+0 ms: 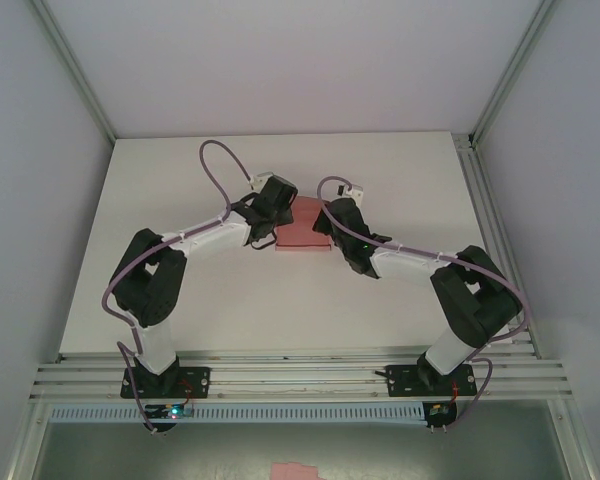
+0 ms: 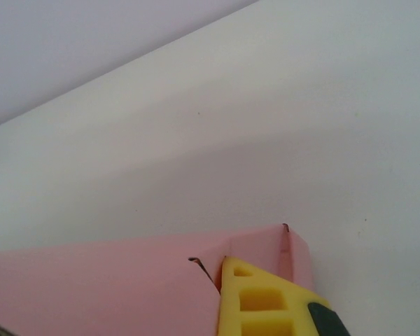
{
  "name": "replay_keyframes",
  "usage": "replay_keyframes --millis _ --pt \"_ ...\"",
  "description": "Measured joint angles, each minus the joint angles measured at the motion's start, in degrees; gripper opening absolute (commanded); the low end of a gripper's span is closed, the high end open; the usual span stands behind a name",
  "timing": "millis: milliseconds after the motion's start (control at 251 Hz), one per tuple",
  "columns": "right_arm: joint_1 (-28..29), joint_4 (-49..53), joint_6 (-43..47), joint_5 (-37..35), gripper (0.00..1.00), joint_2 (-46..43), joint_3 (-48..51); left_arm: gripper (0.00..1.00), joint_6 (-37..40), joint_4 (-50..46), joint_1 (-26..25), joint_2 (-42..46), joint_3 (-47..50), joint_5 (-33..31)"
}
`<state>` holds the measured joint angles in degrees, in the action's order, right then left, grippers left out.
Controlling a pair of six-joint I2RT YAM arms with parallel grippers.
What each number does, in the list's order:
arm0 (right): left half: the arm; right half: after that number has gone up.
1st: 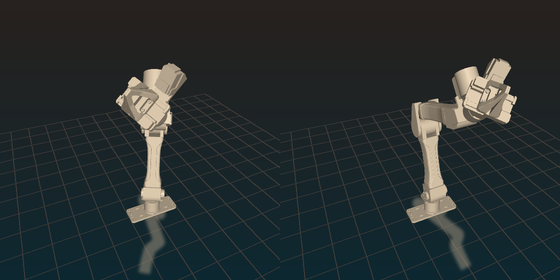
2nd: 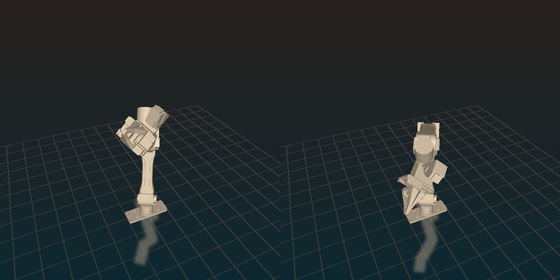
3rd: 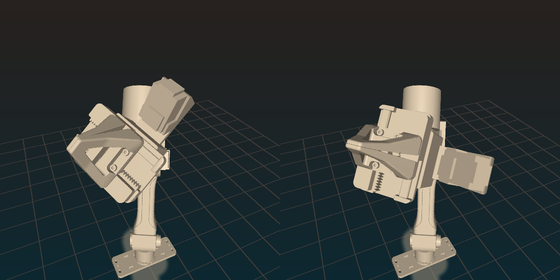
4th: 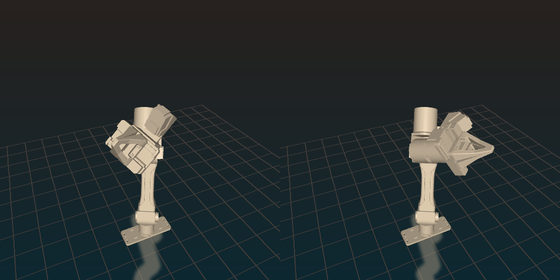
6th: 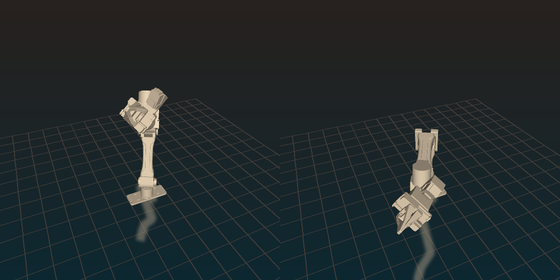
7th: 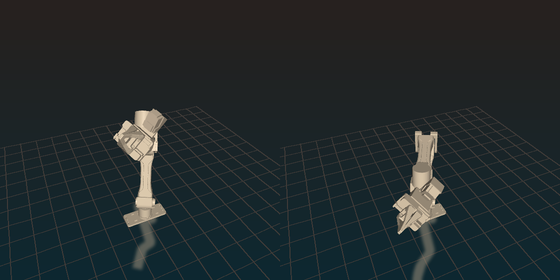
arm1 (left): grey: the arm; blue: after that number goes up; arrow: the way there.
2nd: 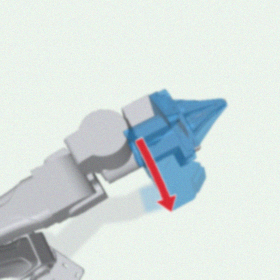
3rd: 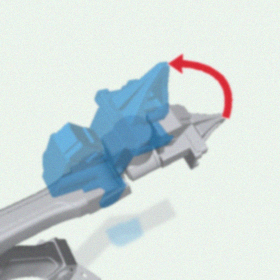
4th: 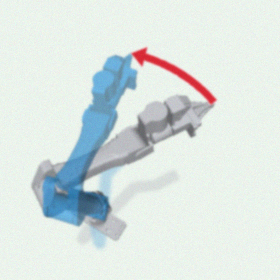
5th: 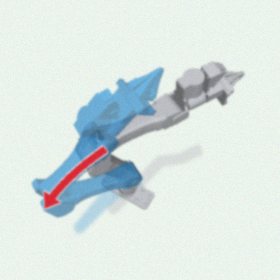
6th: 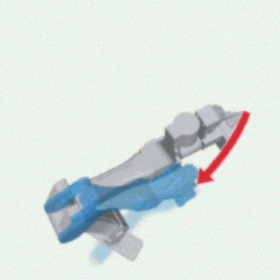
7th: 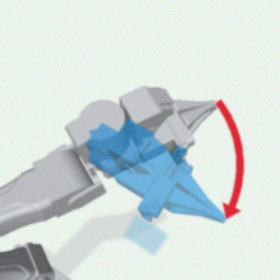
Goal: Assemble paper box
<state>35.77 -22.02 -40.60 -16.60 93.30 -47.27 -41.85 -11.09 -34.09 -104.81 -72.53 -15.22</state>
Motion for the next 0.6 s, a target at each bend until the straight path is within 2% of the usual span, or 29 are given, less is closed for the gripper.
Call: replay_keyframes --millis 76,219,331,371,411,559,599 --pt "0.13 -1.86 1.2 0.09 0.0 -0.28 1.66 0.11 2.62 4.94 -0.28 1.57 4.35 0.07" --pt "1.57 -7.02 4.94 0.31 0.0 -1.25 7.17 0.1 4.2 18.27 -0.85 5.16 16.41 2.99" --pt "2.58 -9.77 7.98 0.35 0.0 -1.77 10.25 0.07 4.57 23.8 -0.92 5.18 20.59 4.74" --pt "2.78 -10.93 8.85 0.33 0.0 -1.95 11.26 0.11 4.7 24.98 -1.07 5.25 21.31 4.72" --pt "2.97 -11.93 9.62 0.28 0.0 -2.19 12.17 0.2 5.14 25.88 -1.11 5.44 22.01 4.94" --pt "3.26 -15.74 11.08 -0.2 0.0 -2.4 15.06 0.22 5.64 23.61 -1.81 7.26 24.06 7.69" --pt "3.41 -16.2 11.28 -0.33 0.0 -2.4 15.23 0.29 5.68 21.84 -2.14 8.26 24.11 7.98"
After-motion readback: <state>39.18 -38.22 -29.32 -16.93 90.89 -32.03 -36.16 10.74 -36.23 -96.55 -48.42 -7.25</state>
